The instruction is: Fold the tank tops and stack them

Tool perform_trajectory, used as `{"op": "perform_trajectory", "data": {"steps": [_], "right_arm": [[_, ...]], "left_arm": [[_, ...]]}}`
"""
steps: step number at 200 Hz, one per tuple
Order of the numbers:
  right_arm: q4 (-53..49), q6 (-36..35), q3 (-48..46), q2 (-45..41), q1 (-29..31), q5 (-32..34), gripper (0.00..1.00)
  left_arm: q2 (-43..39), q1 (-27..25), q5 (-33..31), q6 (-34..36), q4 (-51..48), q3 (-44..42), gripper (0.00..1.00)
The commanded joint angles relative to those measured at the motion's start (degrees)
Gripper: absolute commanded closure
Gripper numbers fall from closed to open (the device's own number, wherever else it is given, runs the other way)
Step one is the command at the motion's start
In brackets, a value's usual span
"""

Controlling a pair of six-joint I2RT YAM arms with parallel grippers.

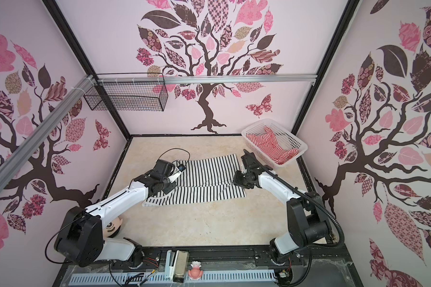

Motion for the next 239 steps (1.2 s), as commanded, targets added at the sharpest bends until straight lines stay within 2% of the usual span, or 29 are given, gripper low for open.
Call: {"op": "perform_trajectory", "data": {"steps": [1,42,92,110,129,184,211,239], "right_arm": [[3.91,1.41,-1.13,3.02,0.70,-2.97,0.67],[5.81,1.68,-3.92,6.41,0.66,-1.37,0.69],[3.69,1.48,-11.08,6.84,0.71,7.22,0.66],[1.93,2.00,-13.97,6.12,0.71,11.72,0.64],[1.09,2.67,-17.70,3.43,0.78,12.84,0.64],[-6.32,5.46,-22.06,-8.55,4.07,9.80,0.64],[-10.15,6.24,-23.19,-14.17,4.65,5.73,0.63],[-14.08,6.41,-21.08,-18.33,5.54,3.31,0.54]], "left_arm": [[0.98,0.22,1.42,0.49,-3.22,-4.84,0.70],[2.90,0.93,-0.19,2.45,-1.20,-10.52,0.72],[6.52,2.05,-4.37,4.59,1.78,-13.09,0.73],[6.44,3.12,-3.38,6.37,-0.04,-13.92,0.74],[4.87,5.10,-1.53,8.01,-2.62,-14.31,0.75],[-0.64,5.85,5.20,10.82,-12.22,-13.71,0.76],[-2.47,5.81,8.81,13.47,-18.14,-13.29,0.78],[-4.20,5.85,8.49,15.98,-21.25,-13.12,0.78]]}}
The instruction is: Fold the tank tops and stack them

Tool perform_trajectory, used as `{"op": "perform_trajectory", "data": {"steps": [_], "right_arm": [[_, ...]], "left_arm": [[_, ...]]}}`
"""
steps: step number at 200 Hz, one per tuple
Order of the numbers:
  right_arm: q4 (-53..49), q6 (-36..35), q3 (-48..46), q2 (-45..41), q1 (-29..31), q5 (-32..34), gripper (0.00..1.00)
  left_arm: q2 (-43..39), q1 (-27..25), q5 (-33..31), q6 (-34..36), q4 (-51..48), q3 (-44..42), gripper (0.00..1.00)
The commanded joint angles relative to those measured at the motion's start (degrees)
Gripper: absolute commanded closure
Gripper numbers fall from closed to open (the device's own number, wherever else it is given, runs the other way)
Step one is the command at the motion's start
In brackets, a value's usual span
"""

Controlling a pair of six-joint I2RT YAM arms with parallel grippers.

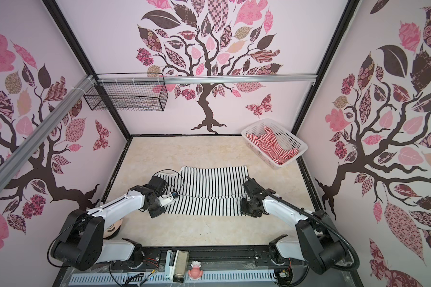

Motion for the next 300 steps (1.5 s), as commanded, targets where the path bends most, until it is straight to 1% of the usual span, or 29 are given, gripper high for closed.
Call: {"op": "perform_trajectory", "data": {"steps": [1,13,25,43,56,67,76,97,112,129,148,163,185,214,252,269,288,300], "right_arm": [[-8.54,0.79,2.41,-3.54,0.86,-1.66,0.53],[-11.55,0.77,6.23,-4.93,1.35,1.08,0.47],[-12.52,0.53,9.75,-5.78,1.35,3.18,0.42],[-11.42,-0.29,14.71,-4.20,1.40,5.79,0.38],[-9.22,-1.21,18.01,-1.20,1.29,7.67,0.36],[-7.68,-2.28,21.44,2.32,0.70,8.72,0.35],[-6.30,-3.13,24.22,5.54,-0.51,8.36,0.35],[-2.92,-4.57,30.18,12.67,-4.92,7.70,0.35],[-2.65,-5.72,35.53,18.18,-7.98,8.21,0.36],[-2.36,-7.18,41.07,23.98,-10.45,8.71,0.38],[-2.41,-8.28,46.27,30.44,-13.03,7.52,0.40],[-2.53,-9.17,49.60,34.47,-15.04,5.27,0.42],[-3.28,-10.09,53.26,39.25,-16.86,3.96,0.46],[-3.39,-10.67,55.34,42.86,-17.79,3.56,0.49],[-2.90,-10.89,56.71,46.84,-17.81,3.25,0.50],[-3.16,-11.11,57.57,48.50,-17.81,2.96,0.50],[-3.13,-11.28,58.08,49.76,-17.81,1.27,0.51],[-2.81,-11.29,57.96,50.17,-17.81,0.74,0.52]], "left_arm": [[-1.96,0.24,1.78,3.38,-5.77,-0.96,0.79],[-2.83,0.40,0.68,3.25,-5.82,0.54,0.77],[-3.25,0.65,0.40,2.42,-5.54,3.24,0.74],[-2.30,0.90,1.04,0.23,-2.98,8.38,0.67],[-0.29,0.94,1.21,-2.88,1.55,12.06,0.53],[2.52,1.26,2.20,-5.49,4.98,15.46,0.43],[5.64,1.41,3.30,-7.79,7.06,18.89,0.42],[14.83,1.99,5.94,-12.62,6.86,28.90,0.41],[20.95,2.77,8.02,-15.09,6.50,35.40,0.40],[27.31,3.15,9.09,-16.53,5.86,41.33,0.39],[33.77,3.61,10.35,-16.46,2.85,47.77,0.40],[37.41,4.06,11.76,-16.10,0.84,51.31,0.40],[40.49,5.01,13.08,-16.65,0.65,53.33,0.40],[42.46,5.88,15.20,-16.98,1.59,53.67,0.40],[45.11,6.21,16.56,-17.75,1.99,55.37,0.41],[46.39,6.28,16.98,-18.30,1.46,56.70,0.46],[47.51,6.47,18.03,-18.63,0.58,58.14,0.59],[48.14,6.48,18.70,-18.44,-0.38,59.04,0.65]]}}
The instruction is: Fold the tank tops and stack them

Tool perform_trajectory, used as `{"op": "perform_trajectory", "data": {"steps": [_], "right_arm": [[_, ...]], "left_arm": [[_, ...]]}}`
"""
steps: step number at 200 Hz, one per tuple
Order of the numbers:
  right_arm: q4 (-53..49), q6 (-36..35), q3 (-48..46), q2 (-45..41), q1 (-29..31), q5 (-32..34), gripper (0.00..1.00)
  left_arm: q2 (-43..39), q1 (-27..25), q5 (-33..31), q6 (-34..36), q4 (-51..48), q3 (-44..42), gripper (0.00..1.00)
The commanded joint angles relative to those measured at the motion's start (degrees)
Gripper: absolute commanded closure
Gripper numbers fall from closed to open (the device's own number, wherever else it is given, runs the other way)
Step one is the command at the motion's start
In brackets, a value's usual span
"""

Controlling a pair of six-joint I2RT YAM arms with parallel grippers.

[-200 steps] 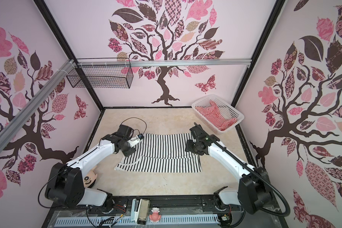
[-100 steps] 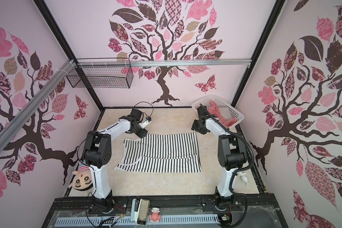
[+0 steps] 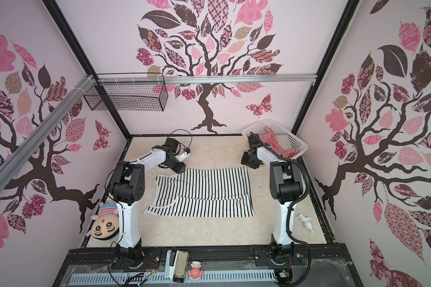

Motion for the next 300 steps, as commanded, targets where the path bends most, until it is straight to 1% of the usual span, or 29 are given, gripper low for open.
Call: {"op": "perform_trajectory", "data": {"steps": [1,25,40,69,82,91,100,114,146,200,249,300], "right_arm": [[-1.63,-0.69,1.48,2.92,-0.21,-1.81,0.52],[-1.83,-1.03,1.44,3.39,-0.13,-1.98,0.53],[-1.54,-1.13,1.44,3.47,-0.04,-2.24,0.55],[-1.54,-1.15,2.42,4.74,-0.04,-2.72,0.60],[-1.72,-1.21,2.89,5.14,-0.04,-2.90,0.67],[-1.52,-1.22,2.88,5.13,-0.03,-2.84,0.75],[-1.37,-1.37,2.82,4.99,0.03,-2.69,0.82],[-1.37,-1.64,2.75,4.49,0.05,-1.97,0.89],[-0.96,-2.36,0.51,0.61,0.06,-0.25,0.92],[0.60,-2.45,-5.88,-8.14,0.14,1.29,0.93],[2.01,-2.62,-13.61,-16.17,0.14,1.61,0.93],[3.63,-1.97,-22.14,-24.15,0.31,-0.02,0.92]], "left_arm": [[1.55,0.40,2.55,-0.64,-1.64,3.28,0.65],[2.01,0.44,3.04,-0.89,-1.77,3.82,0.66],[2.37,0.47,3.31,-1.17,-1.64,4.22,0.69],[3.94,0.52,3.83,-1.36,-2.72,6.31,0.84],[4.38,0.73,3.88,-1.72,-2.91,7.07,0.91],[4.49,0.97,4.30,-2.10,-2.72,7.43,0.96],[4.57,1.27,4.93,-2.33,-2.84,7.86,1.00],[4.49,1.67,5.73,-2.65,-3.12,8.45,1.00],[3.34,2.03,6.03,-2.32,-3.78,8.40,1.00],[-1.84,2.22,6.12,-1.54,-2.84,3.91,1.00],[-10.85,2.30,7.58,-2.31,1.40,-6.39,1.00],[-16.93,2.29,8.14,-1.64,1.04,-13.27,1.00]]}}
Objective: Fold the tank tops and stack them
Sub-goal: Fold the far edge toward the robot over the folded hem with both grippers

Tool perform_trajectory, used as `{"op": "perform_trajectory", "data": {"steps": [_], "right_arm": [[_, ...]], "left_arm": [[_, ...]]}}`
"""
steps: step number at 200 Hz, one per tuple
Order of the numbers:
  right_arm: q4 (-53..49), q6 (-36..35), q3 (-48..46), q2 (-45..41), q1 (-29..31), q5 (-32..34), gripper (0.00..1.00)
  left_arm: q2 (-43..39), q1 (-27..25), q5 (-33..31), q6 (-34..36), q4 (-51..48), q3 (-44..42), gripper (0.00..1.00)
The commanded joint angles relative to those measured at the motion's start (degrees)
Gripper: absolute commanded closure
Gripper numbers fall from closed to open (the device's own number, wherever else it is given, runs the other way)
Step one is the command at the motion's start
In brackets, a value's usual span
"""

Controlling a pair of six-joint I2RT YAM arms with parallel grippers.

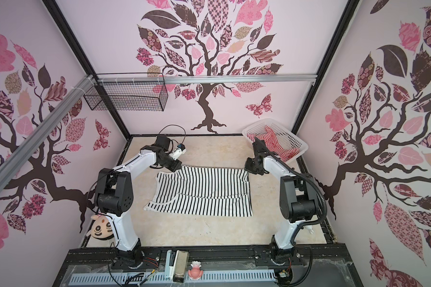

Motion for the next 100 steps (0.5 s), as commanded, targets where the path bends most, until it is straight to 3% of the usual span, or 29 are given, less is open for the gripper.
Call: {"op": "perform_trajectory", "data": {"steps": [1,100], "right_arm": [[0.03,0.09,-2.70,-4.61,0.18,0.43,0.92],[3.13,1.42,-16.81,-14.31,1.47,-0.43,0.90]], "left_arm": [[-3.04,0.43,0.34,0.59,0.56,-3.90,1.00],[-13.37,-0.01,0.92,1.45,2.80,-20.28,1.00]]}}
